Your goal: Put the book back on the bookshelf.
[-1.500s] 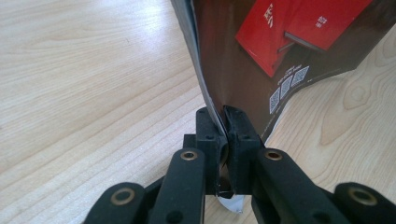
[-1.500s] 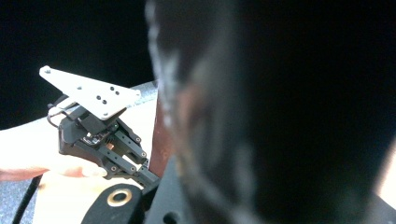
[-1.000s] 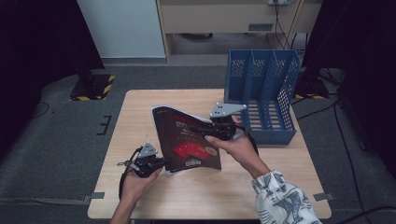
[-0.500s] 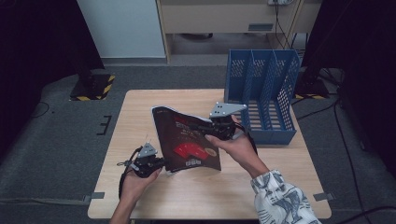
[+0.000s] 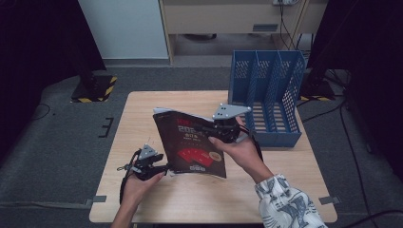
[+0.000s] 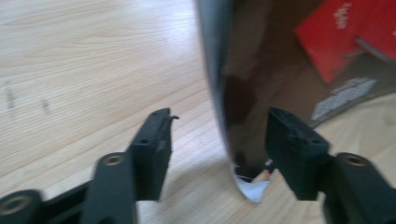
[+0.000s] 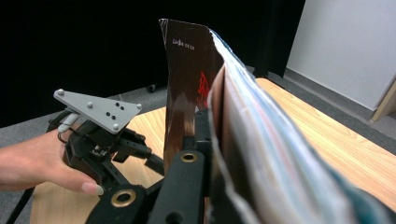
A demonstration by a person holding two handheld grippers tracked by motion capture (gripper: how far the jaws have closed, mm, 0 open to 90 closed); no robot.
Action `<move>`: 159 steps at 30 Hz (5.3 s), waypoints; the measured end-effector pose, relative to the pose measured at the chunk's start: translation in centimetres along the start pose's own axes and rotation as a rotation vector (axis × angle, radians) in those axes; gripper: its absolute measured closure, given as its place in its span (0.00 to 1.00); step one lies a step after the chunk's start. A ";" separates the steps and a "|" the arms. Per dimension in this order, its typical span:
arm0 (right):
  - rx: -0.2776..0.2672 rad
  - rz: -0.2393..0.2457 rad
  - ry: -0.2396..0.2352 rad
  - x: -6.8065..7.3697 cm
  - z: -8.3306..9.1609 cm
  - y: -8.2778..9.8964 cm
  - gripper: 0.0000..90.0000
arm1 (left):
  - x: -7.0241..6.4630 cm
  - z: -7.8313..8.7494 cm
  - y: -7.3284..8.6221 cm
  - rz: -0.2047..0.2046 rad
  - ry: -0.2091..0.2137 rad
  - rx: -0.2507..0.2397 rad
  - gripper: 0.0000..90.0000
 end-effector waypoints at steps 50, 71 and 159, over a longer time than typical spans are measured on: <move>-0.051 -0.034 0.228 -4.3 1.7 -9.1 0.97 | 2.6 -0.5 1.7 0.028 -0.187 0.089 0.06; -0.070 -0.048 0.277 -7.2 4.2 -10.9 0.97 | 2.7 -0.5 1.9 0.030 -0.191 0.101 0.06; -0.141 -0.166 0.588 -16.5 19.2 -6.2 0.97 | 3.3 -1.5 3.7 0.062 -0.226 0.171 0.02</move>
Point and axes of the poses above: each handheld gripper's, and its own axes: z roughly backward along the jaws, y roughly out of its underside, x roughly to its left, the point moved 8 cm from there along -z, roughly forward along the jaws, and after that the axes turned 1 degree about -x, right-handed, at the moved point
